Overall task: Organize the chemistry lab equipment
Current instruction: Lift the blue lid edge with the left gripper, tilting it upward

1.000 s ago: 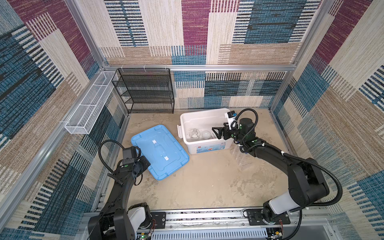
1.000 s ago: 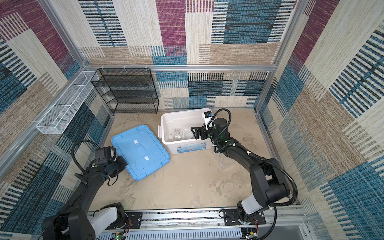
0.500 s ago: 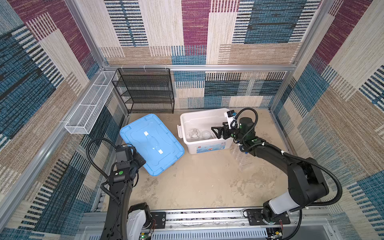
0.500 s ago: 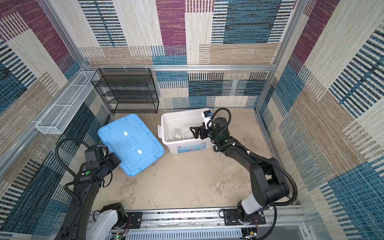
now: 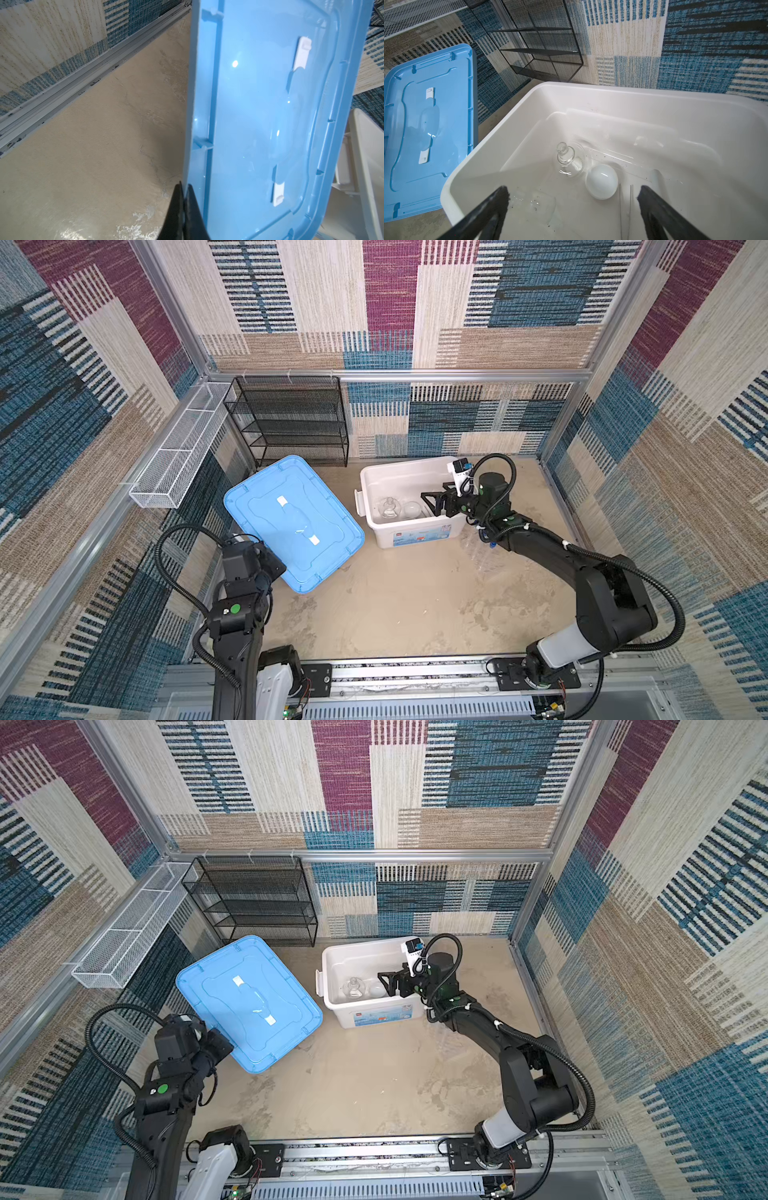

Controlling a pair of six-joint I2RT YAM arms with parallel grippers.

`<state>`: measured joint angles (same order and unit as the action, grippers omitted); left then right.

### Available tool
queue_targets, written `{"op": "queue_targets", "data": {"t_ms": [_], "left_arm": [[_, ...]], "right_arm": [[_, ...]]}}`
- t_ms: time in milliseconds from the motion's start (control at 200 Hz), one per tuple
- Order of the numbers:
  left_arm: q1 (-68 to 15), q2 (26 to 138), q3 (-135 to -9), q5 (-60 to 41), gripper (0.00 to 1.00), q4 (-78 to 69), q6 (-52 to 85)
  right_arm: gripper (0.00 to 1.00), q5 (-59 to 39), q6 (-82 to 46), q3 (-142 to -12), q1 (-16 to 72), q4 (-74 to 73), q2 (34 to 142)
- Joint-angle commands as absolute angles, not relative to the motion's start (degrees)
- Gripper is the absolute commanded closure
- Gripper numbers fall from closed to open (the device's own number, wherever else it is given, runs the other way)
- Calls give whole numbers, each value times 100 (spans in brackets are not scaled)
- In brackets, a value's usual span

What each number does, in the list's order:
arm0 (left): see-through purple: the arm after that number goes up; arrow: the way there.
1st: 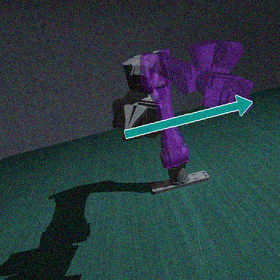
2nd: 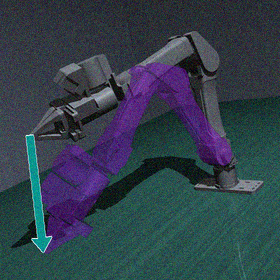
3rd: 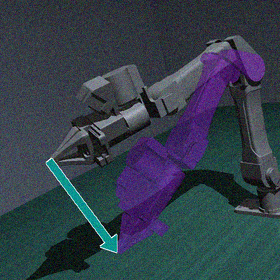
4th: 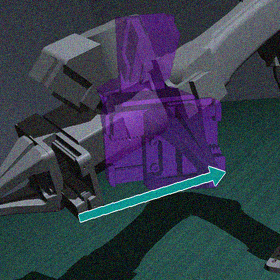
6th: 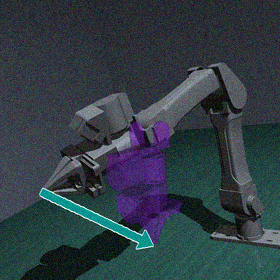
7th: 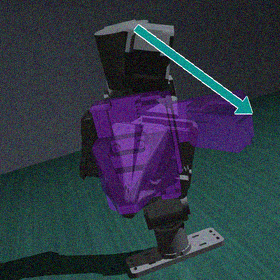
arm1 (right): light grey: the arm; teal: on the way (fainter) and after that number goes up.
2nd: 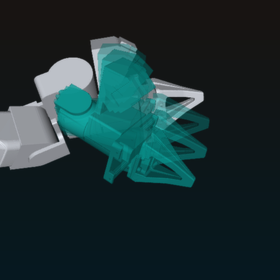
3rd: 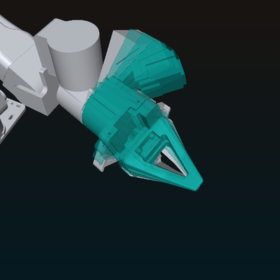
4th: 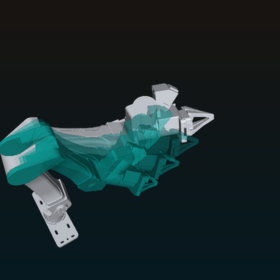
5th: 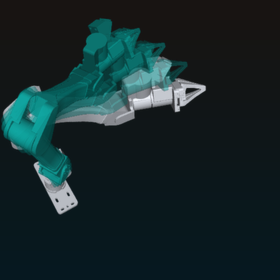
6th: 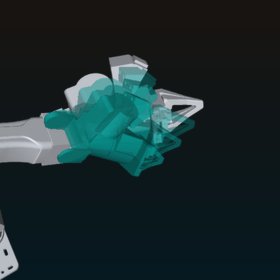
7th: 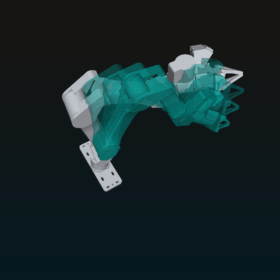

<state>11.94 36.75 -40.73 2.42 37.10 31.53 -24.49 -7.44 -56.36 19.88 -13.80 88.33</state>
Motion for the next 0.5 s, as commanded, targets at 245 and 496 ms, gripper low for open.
{"op": "queue_targets", "data": {"t_ms": [245, 496], "left_arm": [[1194, 3508, -4357, -83, 100, 3625, 3037], [1182, 3392, -4517, -177, 100, 3621, 2977]], "right_arm": [[1, -3538, -747, -5839, 1987, -1600, 8995], [4, -4064, -755, -5948, 1987, -1617, 9131]]}}
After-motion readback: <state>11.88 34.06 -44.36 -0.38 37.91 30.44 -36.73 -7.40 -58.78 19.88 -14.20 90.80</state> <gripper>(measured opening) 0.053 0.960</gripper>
